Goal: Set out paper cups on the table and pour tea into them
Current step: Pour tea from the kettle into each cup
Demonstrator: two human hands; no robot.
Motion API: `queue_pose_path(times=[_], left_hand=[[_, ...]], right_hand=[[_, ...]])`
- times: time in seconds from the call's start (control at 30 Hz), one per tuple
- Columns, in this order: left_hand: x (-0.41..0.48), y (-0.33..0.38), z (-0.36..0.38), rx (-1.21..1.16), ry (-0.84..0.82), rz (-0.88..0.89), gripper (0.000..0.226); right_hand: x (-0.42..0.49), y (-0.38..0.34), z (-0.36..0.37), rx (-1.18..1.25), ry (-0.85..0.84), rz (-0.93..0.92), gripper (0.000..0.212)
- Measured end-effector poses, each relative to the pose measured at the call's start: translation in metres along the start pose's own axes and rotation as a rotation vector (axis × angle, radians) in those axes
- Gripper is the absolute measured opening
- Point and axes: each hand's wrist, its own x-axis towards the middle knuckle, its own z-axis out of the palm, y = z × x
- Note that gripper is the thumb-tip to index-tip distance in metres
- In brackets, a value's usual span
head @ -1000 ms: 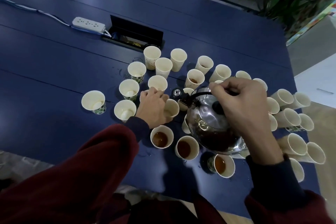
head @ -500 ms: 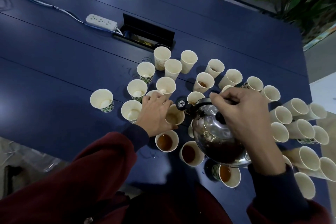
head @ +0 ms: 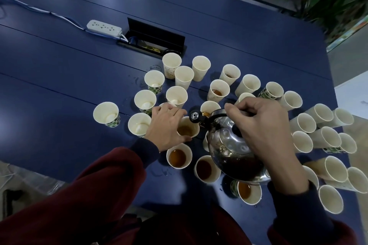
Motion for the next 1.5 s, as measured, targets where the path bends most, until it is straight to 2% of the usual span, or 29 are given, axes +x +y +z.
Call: queue_pose_path(times=[0.37,0.57,0.63,0.73,0.8,0.97,1.1,1.17,1.33,1.5], left_hand=[[0.001,0.005,0.003,0.008,0.025,0.001,0.072],[0.003,0.000,0.001,0.002,0.006,0.021,0.072],[0.003,-0.002,0.003,-0.060,0.051,-0.005,0.068],[0.007,-0.006,0.001,-0.181,0.187,-0.112,0.054],[0.015,-0.012,-0.004,-0.228,0.225,-0.188,0.054],[0.048,-0.032,-0.014,-0.176,0.142,-0.262,0.059],[0.069,-0.036,-0.016,-0.047,-0.035,-0.267,0.088],[0.075,-0.037,-0.017,-0.046,-0.086,-0.254,0.093],[0.081,-0.045,-0.010,-0.033,-0.058,-0.213,0.073],[0.079,-0.055,-0.004,-0.135,-0.010,-0.190,0.060]], right_hand=[[0.005,0.003,-0.001,-0.017,-0.008,-0.027,0.036],[0.009,0.006,-0.005,0.061,0.001,-0.019,0.031],[0.013,0.006,-0.006,0.109,0.020,0.006,0.030],[0.021,0.004,-0.009,0.195,0.065,0.037,0.039],[0.026,0.000,-0.010,0.224,0.095,0.039,0.040],[0.043,-0.014,-0.001,0.215,0.104,0.031,0.040],[0.056,-0.022,0.008,0.167,0.105,0.014,0.038],[0.063,-0.026,0.012,0.147,0.102,0.001,0.035],[0.076,-0.036,0.025,0.078,0.092,0.011,0.029],[0.086,-0.040,0.039,0.033,0.047,0.062,0.035]])
